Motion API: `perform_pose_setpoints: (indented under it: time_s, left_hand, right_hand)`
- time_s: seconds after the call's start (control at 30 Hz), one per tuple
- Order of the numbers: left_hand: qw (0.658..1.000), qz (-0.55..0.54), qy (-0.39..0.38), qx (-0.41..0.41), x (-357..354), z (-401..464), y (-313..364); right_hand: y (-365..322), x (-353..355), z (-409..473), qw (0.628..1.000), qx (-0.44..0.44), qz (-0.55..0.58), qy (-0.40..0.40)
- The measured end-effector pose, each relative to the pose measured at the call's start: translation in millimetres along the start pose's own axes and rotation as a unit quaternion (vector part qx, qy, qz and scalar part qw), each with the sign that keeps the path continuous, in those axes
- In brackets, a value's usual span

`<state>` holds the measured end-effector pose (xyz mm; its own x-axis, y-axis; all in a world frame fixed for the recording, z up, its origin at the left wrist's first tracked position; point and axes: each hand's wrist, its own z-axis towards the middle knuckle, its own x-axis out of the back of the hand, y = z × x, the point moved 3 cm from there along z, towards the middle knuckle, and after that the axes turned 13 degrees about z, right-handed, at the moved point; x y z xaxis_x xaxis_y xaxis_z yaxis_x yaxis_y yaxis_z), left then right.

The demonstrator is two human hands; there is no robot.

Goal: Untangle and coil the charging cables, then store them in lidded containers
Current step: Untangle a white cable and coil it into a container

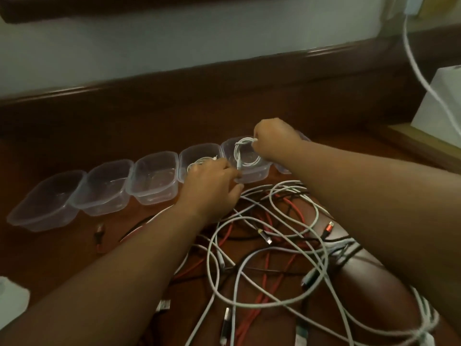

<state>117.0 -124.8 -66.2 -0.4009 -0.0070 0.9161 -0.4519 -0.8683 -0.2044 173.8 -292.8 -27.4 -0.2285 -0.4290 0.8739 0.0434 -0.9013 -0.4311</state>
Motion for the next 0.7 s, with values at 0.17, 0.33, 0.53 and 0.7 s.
perform_pose_setpoints:
  time_s: [0.17, 0.33, 0.53, 0.7]
  left_hand:
    - [1.000, -0.014, 0.008, 0.006, -7, 3, -1]
    - [0.999, -0.033, 0.024, -0.004, 8, -7, 7]
    - [0.995, -0.091, 0.032, 0.006, 33, -52, 5]
    - [0.993, -0.078, -0.068, 0.052, 41, -99, 4]
  right_hand:
    - [-1, -23, 21, 0.998, 0.026, -0.048, 0.005]
    - [8, -23, 27, 1.000, 0.021, 0.012, 0.019]
    - [5, 1, -9, 0.998, 0.005, 0.058, 0.020]
    - [-5, 16, -81, 0.993, -0.004, 0.112, -0.036]
